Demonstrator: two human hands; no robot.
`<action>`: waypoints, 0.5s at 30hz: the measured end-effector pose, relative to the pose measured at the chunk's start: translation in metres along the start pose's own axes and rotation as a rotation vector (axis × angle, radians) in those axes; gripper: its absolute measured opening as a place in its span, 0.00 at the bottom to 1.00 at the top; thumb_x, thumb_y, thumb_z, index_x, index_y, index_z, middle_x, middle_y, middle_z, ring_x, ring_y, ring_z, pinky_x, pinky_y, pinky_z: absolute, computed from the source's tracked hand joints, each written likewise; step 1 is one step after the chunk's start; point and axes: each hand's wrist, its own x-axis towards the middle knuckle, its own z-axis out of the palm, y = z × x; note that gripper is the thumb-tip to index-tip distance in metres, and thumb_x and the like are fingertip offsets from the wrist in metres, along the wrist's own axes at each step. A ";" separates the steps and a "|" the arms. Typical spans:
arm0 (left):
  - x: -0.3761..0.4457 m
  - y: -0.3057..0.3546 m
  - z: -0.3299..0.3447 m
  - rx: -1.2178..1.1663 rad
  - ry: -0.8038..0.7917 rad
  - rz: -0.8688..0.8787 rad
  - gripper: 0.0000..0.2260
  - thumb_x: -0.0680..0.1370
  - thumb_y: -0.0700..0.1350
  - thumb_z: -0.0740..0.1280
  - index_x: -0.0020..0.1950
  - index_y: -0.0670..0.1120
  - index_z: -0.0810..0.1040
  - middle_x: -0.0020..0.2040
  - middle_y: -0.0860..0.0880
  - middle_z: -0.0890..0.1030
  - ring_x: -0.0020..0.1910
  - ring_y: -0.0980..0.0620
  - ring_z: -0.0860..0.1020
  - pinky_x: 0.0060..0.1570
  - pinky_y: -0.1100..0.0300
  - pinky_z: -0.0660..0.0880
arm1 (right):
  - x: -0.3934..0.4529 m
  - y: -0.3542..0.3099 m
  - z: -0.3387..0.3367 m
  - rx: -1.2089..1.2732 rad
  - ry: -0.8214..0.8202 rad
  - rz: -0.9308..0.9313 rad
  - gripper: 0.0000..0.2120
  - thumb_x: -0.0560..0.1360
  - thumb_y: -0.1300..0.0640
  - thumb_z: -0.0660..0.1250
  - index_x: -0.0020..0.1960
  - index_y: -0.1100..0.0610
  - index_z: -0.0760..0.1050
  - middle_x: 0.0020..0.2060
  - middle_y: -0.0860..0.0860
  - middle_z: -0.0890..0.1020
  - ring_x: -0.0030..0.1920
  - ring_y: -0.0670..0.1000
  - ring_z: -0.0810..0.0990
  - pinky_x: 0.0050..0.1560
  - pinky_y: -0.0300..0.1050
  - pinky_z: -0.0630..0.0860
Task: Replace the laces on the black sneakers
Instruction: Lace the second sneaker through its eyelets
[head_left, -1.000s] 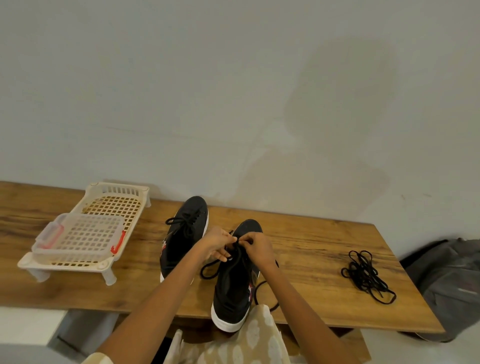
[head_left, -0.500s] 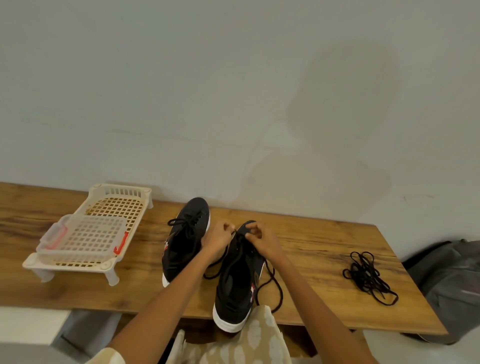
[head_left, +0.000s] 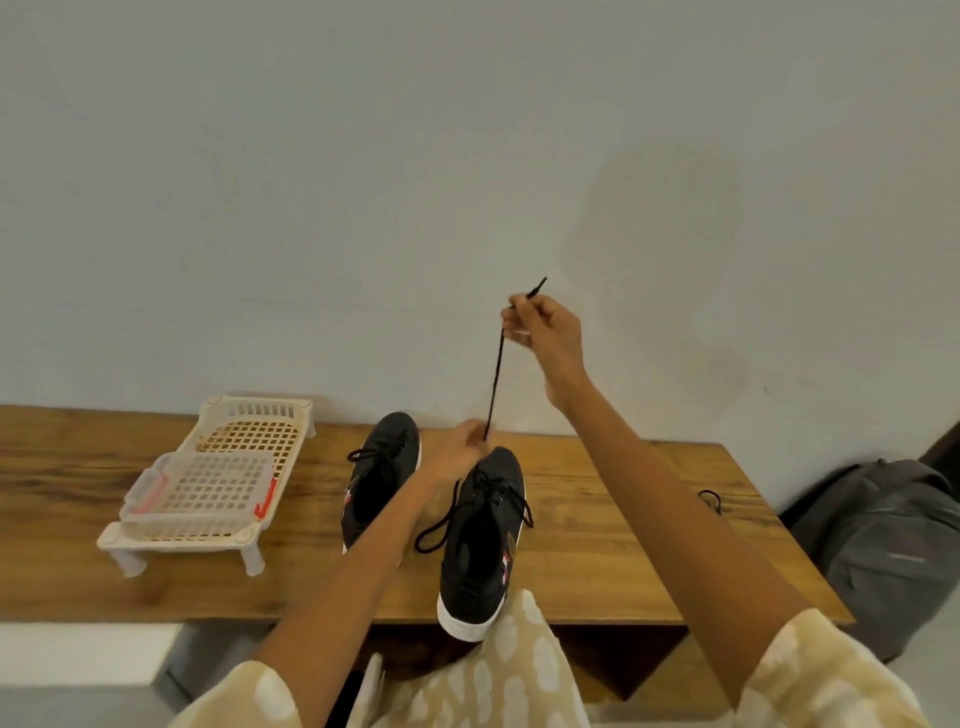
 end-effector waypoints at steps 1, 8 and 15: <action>-0.005 -0.008 0.003 0.062 -0.040 0.007 0.10 0.81 0.43 0.62 0.59 0.41 0.76 0.55 0.46 0.79 0.56 0.49 0.76 0.58 0.57 0.70 | 0.002 -0.011 0.000 0.061 0.022 -0.027 0.07 0.79 0.58 0.64 0.50 0.60 0.78 0.40 0.53 0.82 0.41 0.49 0.81 0.45 0.40 0.79; -0.011 -0.009 -0.021 -0.231 0.503 -0.023 0.10 0.81 0.41 0.60 0.47 0.41 0.79 0.35 0.46 0.79 0.38 0.46 0.80 0.46 0.49 0.80 | -0.006 -0.016 -0.010 0.041 0.062 -0.055 0.07 0.79 0.58 0.63 0.50 0.60 0.78 0.40 0.53 0.82 0.39 0.48 0.81 0.45 0.41 0.79; -0.016 0.020 -0.056 -0.215 0.757 0.108 0.11 0.82 0.44 0.59 0.47 0.43 0.79 0.31 0.48 0.73 0.31 0.45 0.73 0.34 0.52 0.72 | -0.034 0.032 -0.009 -0.150 0.044 0.088 0.08 0.78 0.56 0.65 0.49 0.60 0.79 0.39 0.53 0.82 0.38 0.48 0.80 0.44 0.42 0.80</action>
